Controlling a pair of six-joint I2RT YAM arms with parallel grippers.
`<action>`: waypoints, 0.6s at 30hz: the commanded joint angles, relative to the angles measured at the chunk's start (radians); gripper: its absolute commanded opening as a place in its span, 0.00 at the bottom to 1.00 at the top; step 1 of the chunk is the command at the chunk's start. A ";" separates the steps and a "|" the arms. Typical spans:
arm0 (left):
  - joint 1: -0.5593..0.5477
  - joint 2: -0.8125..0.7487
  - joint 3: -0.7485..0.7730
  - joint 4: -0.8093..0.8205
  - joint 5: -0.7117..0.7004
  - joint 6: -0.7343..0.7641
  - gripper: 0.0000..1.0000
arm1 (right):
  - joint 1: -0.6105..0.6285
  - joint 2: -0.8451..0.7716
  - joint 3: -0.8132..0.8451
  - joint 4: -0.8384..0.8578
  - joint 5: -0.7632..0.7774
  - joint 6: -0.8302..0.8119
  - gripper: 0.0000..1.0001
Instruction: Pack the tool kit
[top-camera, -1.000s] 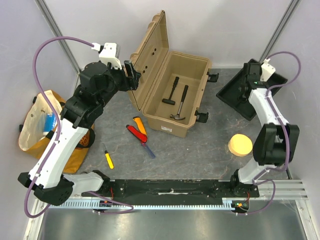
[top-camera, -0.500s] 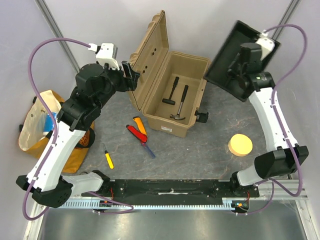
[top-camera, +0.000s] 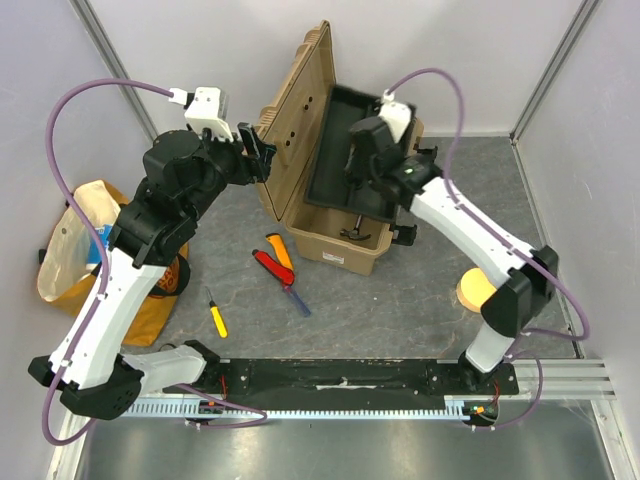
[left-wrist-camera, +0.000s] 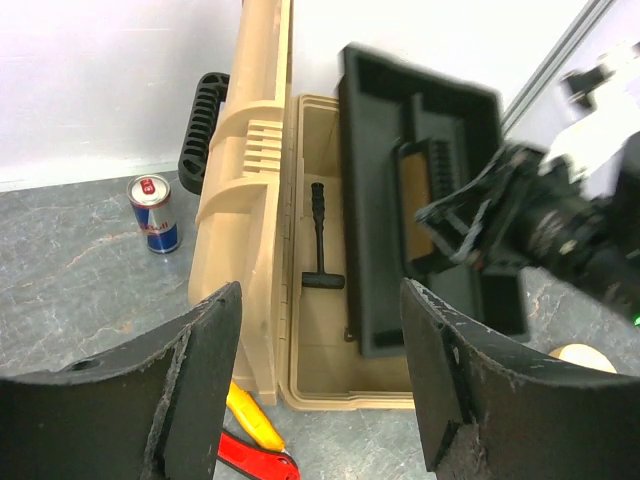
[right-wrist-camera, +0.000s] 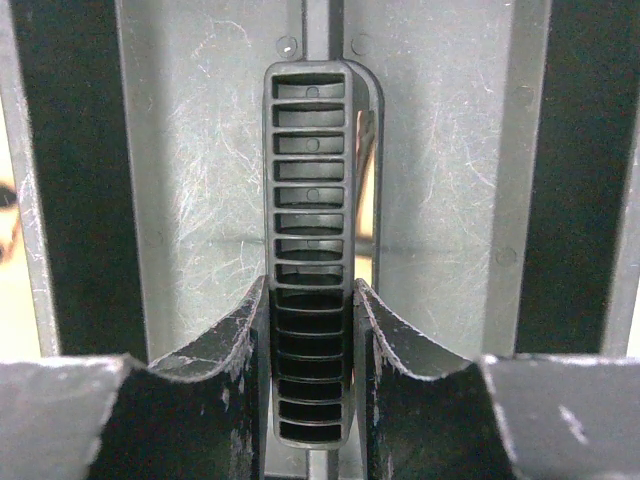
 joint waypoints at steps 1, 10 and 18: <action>0.001 -0.022 -0.009 0.009 0.003 -0.001 0.71 | 0.075 0.051 0.065 0.048 0.095 0.105 0.00; 0.003 -0.019 -0.015 0.012 0.002 -0.001 0.71 | 0.099 0.137 0.127 -0.027 0.189 0.232 0.00; 0.003 -0.025 -0.035 0.023 -0.001 0.002 0.71 | 0.099 0.212 0.141 -0.144 0.176 0.335 0.00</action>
